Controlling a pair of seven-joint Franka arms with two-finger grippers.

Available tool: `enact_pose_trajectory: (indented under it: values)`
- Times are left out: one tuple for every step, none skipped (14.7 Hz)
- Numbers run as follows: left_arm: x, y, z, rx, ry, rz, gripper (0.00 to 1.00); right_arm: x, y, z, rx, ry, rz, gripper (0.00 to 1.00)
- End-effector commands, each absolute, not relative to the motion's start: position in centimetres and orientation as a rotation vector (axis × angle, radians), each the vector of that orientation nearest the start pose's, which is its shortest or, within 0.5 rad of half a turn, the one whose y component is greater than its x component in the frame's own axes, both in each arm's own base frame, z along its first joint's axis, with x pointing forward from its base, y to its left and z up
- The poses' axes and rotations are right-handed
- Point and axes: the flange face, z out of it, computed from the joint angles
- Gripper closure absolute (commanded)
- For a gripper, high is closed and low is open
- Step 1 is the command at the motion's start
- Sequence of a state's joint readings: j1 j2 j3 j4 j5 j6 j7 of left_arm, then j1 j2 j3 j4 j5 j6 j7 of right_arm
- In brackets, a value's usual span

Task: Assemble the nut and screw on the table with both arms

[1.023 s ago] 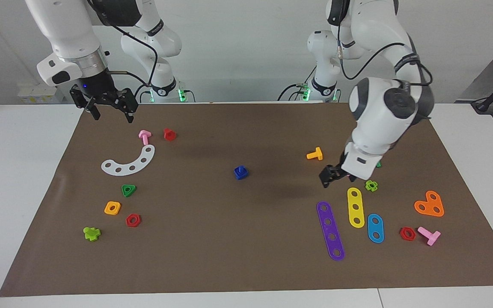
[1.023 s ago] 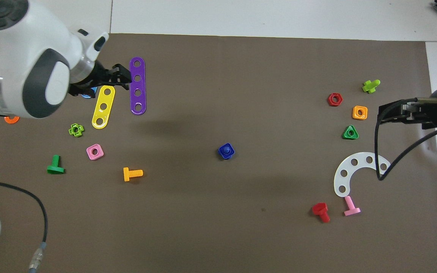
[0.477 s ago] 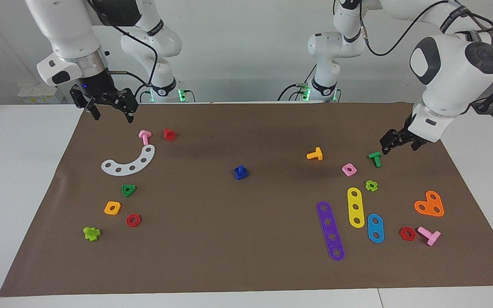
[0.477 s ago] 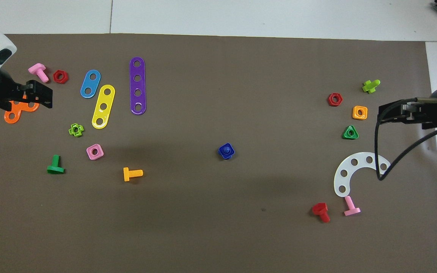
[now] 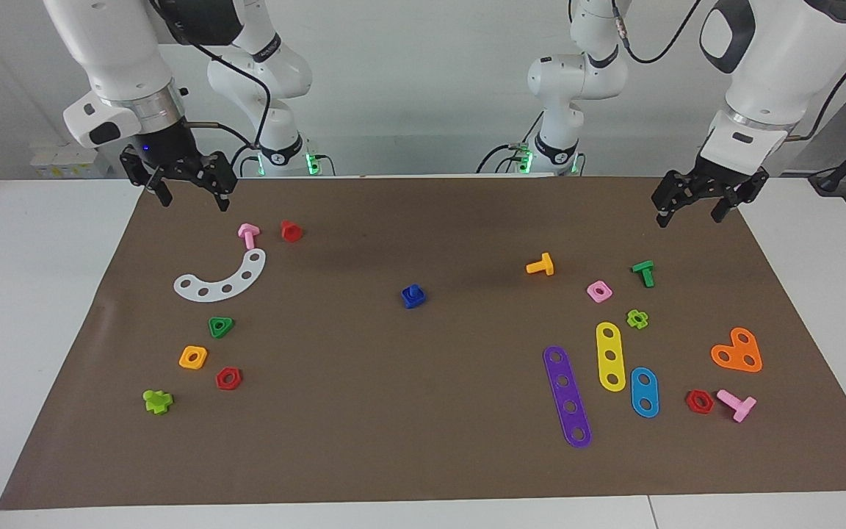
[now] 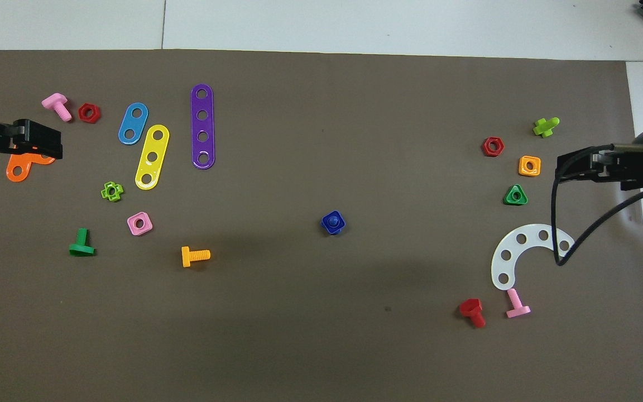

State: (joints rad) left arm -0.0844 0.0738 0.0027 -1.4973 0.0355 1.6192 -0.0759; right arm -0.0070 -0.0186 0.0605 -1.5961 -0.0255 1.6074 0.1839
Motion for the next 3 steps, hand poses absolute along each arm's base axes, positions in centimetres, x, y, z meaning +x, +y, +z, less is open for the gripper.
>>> enact_pose_trajectory:
  values:
    - [57.53,-4.3,61.71,-3.087,0.027,-0.063,0.0,54.46,2.15,62.78,-3.154,0.171,-0.056,0.0]
    - [57.55,-4.21,61.63,-3.087,0.027,-0.068,0.0,54.47,2.07,62.78,-3.154,0.176,-0.056,0.0]
    - [57.41,-4.04,61.8,-3.088,0.022,-0.07,0.0,54.46,1.81,62.77,-3.154,0.181,-0.054,0.0]
